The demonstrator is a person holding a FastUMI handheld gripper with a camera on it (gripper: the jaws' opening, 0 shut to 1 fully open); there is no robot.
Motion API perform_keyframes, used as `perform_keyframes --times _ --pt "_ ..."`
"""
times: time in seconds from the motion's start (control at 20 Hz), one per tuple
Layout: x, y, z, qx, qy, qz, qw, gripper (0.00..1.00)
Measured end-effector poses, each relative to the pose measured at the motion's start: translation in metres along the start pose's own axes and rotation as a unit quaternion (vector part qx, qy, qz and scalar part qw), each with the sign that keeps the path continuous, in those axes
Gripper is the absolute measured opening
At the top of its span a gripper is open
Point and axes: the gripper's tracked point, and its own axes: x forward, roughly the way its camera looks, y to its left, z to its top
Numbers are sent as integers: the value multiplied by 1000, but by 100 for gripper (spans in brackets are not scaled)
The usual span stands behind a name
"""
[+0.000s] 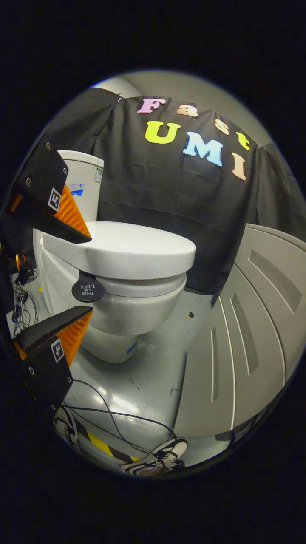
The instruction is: Open the toilet lid.
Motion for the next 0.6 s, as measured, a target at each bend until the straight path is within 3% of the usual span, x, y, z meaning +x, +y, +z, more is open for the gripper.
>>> perform_keyframes --times 0.1,0.6 --pt "6 -1 1 15 -2 15 1000 85" --pt "25 -14 -1 35 -7 40 999 27"
